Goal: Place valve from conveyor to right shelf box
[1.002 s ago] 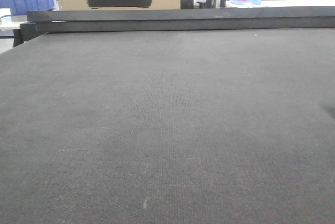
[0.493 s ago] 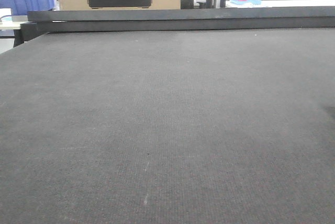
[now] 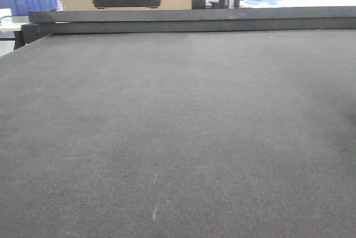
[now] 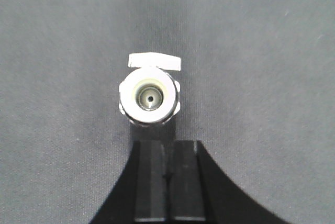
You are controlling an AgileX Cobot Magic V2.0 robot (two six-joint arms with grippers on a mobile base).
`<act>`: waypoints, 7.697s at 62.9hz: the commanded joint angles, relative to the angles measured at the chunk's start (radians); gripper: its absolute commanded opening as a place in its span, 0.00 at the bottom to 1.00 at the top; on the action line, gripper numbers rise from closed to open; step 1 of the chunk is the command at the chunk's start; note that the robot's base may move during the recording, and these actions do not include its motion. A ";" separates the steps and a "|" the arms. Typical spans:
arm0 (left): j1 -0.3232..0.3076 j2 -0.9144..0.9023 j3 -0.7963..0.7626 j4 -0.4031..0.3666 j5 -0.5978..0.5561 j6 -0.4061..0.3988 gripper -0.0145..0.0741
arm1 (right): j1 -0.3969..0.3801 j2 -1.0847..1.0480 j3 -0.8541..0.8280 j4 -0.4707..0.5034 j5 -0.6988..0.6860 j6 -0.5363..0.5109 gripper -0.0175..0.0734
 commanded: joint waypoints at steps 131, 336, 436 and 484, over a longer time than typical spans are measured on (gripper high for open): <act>0.005 0.012 0.000 0.031 0.051 -0.063 0.04 | -0.003 0.539 -0.179 0.045 0.084 -0.014 0.68; 0.069 0.514 -0.185 0.033 0.028 0.051 0.04 | -0.003 0.409 -0.179 0.093 -0.021 0.009 0.01; 0.115 -0.310 0.246 0.011 -0.419 -0.004 0.04 | -0.003 -0.336 0.167 -0.022 -0.471 -0.020 0.01; 0.115 -0.310 0.246 0.011 -0.419 -0.004 0.04 | -0.003 -0.336 0.167 -0.022 -0.477 -0.020 0.01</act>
